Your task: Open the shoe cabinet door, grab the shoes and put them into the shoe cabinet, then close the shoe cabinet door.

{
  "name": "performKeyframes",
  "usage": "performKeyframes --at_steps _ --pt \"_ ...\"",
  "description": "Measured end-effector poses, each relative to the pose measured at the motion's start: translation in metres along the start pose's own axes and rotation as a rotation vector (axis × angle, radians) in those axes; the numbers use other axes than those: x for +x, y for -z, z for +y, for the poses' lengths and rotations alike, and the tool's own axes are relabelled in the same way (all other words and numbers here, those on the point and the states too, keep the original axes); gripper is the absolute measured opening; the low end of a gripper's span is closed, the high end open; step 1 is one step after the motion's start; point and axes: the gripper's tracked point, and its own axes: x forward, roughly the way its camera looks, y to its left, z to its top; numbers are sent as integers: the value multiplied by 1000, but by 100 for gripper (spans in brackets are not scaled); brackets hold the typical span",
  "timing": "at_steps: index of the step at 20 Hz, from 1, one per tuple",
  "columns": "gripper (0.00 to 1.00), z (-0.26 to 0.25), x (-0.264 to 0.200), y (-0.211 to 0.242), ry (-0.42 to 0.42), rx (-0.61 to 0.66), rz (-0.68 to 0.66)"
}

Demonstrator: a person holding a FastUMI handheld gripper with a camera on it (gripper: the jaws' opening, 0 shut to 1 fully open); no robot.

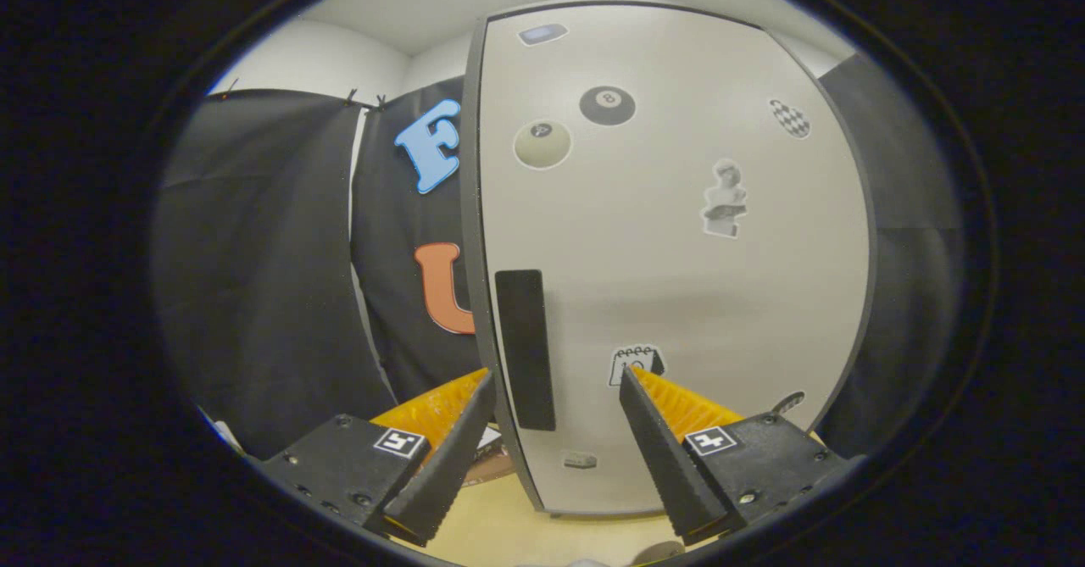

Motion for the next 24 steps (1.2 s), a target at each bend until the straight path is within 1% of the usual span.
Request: performKeyframes --at_steps 2,4,6,7,8,10,12,14,17,20,24 --pt "94 7 19 3 -10 13 24" --pt "89 8 32 8 -6 13 43" --pt "78 8 33 6 23 9 32" --pt "69 12 35 8 18 0 42" --pt "61 12 37 11 33 -5 60" --pt "43 10 38 14 81 -17 63" --pt "41 9 39 14 111 -41 72" --pt "39 9 36 15 104 -41 75" --pt "35 9 34 16 36 -25 84" --pt "32 8 26 18 -6 -48 93" --pt "30 18 -10 20 -61 -77 87"
